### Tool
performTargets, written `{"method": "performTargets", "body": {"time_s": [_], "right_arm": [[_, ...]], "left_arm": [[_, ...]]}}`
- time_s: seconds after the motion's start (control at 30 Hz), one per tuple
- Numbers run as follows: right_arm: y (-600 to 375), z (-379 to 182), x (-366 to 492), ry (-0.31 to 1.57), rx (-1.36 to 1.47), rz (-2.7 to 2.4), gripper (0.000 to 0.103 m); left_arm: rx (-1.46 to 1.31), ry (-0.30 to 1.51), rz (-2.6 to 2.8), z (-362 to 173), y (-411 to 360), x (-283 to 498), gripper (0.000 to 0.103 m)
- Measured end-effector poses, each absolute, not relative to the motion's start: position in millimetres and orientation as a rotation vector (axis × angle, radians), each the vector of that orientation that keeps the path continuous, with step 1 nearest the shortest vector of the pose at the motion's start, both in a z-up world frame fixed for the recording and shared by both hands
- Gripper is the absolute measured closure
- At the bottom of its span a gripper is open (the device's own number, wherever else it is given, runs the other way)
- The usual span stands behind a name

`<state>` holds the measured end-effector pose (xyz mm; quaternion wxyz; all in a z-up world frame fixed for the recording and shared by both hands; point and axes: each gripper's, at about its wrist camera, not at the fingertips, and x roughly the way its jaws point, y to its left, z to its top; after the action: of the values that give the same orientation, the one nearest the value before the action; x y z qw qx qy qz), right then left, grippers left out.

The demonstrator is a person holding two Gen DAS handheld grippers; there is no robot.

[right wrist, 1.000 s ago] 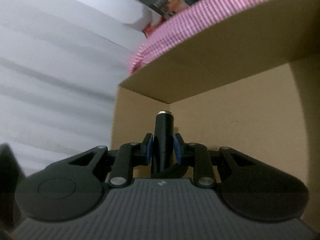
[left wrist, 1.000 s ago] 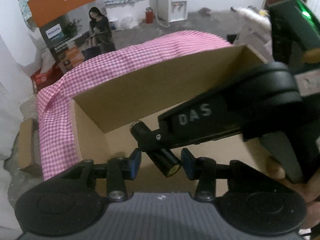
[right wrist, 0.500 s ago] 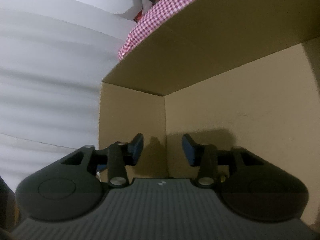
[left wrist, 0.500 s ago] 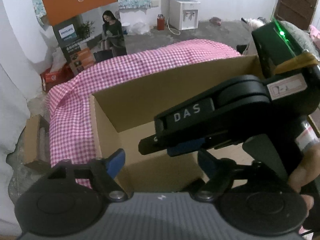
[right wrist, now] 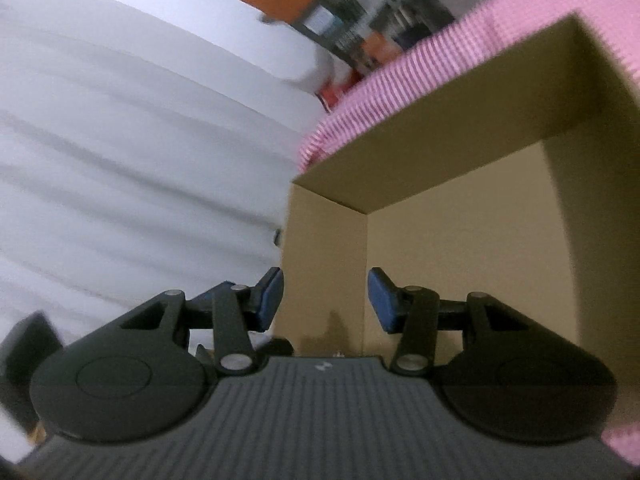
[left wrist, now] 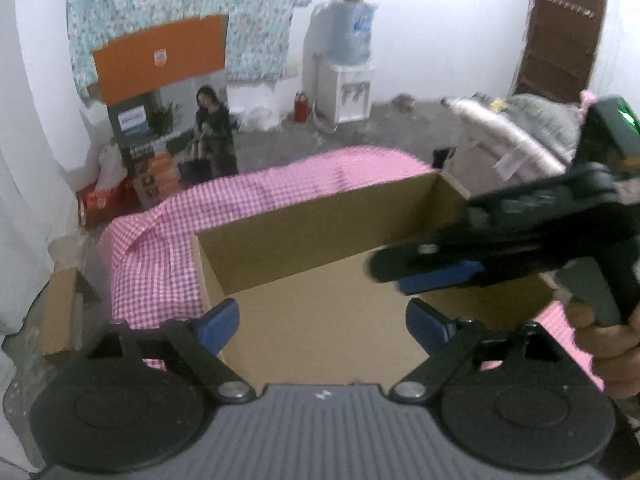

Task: Organize rigid objects
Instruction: 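Carry the black tube into the cardboard box and open the right gripper, then bring the right gripper back over the green glue stick, then close the right gripper around the green glue stick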

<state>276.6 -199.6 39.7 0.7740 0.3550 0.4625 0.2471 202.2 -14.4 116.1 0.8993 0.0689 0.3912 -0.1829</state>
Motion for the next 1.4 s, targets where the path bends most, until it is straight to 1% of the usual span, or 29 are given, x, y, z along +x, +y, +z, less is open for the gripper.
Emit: {"method": "performTargets", "body": {"time_s": [0.1,0.17,0.33,0.43,0.57,0.6,0.63,0.67,0.7,0.73,0.77,0.9,0.97,1.03,1.23,1.4], "right_arm": [[-218,62,236,0.914,0.736,0.558,0.054],[-233,72,203,0.859,0.709,0.554,0.053],[-271,74,127,0.79,0.63,0.496,0.052],[-274,50,95,0.821,0.579,0.433,0.052],[-263,-5,78,0.917,0.502,0.356,0.054],[-257,-18,79,0.942,0.475,0.34,0.057],[-255,-28,77,0.965,0.446,0.32,0.066],[-251,-39,79,0.986,0.409,0.297,0.069],[-248,-49,81,1.003,0.379,0.28,0.071],[-250,-51,70,1.012,0.37,0.28,0.072],[-247,-56,72,1.026,0.372,0.291,0.073],[-236,-65,81,1.055,0.342,0.329,0.077],[-233,-68,83,1.062,0.317,0.335,0.079],[-229,-70,89,1.069,0.294,0.344,0.083],[-228,-69,88,1.078,0.256,0.341,0.088],[-244,-71,82,1.081,0.348,0.303,0.089]], "left_arm": [[0.132,0.77,-0.422,130,-16,173,0.01],[0.129,0.75,-0.451,134,-20,153,0.007],[0.123,0.735,-0.544,125,-40,104,0.006],[0.137,0.74,-0.597,104,-59,78,0.006],[0.206,0.749,-0.649,66,-91,51,0.009],[0.222,0.761,-0.662,56,-97,47,0.01],[0.236,0.778,-0.672,45,-104,44,0.016],[0.254,0.798,-0.683,35,-111,40,0.024],[0.271,0.819,-0.698,25,-118,37,0.028],[0.278,0.837,-0.708,16,-122,33,0.035],[0.288,0.856,-0.715,7,-127,29,0.041],[0.333,0.876,-0.727,-17,-140,25,0.048],[0.345,0.892,-0.731,-25,-143,27,0.057],[0.351,0.904,-0.737,-31,-146,28,0.058],[0.367,0.895,-0.73,-47,-152,32,0.058],[0.351,0.901,-0.736,-49,-165,43,0.057]]}}
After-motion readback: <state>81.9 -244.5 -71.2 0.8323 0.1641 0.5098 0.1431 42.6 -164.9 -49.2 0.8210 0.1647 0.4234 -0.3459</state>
